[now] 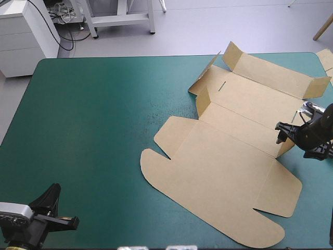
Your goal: Fold the box
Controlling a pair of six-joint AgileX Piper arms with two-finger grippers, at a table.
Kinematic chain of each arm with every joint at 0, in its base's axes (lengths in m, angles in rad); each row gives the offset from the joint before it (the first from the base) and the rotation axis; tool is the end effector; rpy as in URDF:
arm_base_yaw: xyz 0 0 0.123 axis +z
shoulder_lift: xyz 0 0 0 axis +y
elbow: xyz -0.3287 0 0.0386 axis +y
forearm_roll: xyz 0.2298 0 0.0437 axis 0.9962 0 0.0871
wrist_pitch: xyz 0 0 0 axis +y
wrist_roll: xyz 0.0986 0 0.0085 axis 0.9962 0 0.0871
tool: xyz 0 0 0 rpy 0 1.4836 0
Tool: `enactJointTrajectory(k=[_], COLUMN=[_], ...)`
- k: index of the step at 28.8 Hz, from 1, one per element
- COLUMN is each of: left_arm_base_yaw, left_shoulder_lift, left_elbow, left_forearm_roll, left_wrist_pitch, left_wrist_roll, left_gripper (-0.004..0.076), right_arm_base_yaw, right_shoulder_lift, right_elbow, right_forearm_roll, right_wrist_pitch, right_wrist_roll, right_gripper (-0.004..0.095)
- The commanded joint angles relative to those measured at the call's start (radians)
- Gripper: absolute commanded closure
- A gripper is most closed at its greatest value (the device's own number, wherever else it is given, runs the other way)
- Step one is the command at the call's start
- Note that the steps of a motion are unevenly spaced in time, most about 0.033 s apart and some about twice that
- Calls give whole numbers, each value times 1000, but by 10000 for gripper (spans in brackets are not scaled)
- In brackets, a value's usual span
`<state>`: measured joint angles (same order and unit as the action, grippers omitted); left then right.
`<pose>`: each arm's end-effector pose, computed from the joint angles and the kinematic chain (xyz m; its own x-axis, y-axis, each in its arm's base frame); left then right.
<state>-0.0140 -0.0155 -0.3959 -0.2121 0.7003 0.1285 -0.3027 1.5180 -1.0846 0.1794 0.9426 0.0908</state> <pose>-0.0400 -0.0129 0.2698 -0.1944 -0.0316 -0.9804 0.1404 0.9883 -0.0597 0.2677 -0.0686 0.3026 -0.8470 0.4674 -0.2531 0.4297 0.8824 0.1916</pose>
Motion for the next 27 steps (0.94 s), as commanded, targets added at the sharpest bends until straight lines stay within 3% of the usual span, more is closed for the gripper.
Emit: enactJointTrajectory(k=[1,3,6,13,22,27], left_arm_base_yaw=[0,0,0,0,0,0], left_shoulder_lift=[-11,-11,-11,-11,-11,-11], left_elbow=[-21,-21,-21,-21,-21,-21], left_forearm_roll=[-17,-17,-17,-17,-17,-17], left_wrist_pitch=[-78,-78,-78,-78,-78,-78], left_wrist_roll=[-2,-2,-2,-2,-2,-2], left_gripper=[731,732,731,731,731,731], right_arm_base_yaw=[-5,-5,-5,-5,25,180], right_shoulder_lift=[-26,-26,-21,25,44,64], right_elbow=[-33,-33,-33,-35,-75,-236], right_forearm_roll=[10,17,19,66,177,170], right_wrist_pitch=[-73,-96,-111,-102,-35,42], right_wrist_roll=[-16,-16,-16,-38,-190,-336], right_gripper=[118,152,291,920,920,920])
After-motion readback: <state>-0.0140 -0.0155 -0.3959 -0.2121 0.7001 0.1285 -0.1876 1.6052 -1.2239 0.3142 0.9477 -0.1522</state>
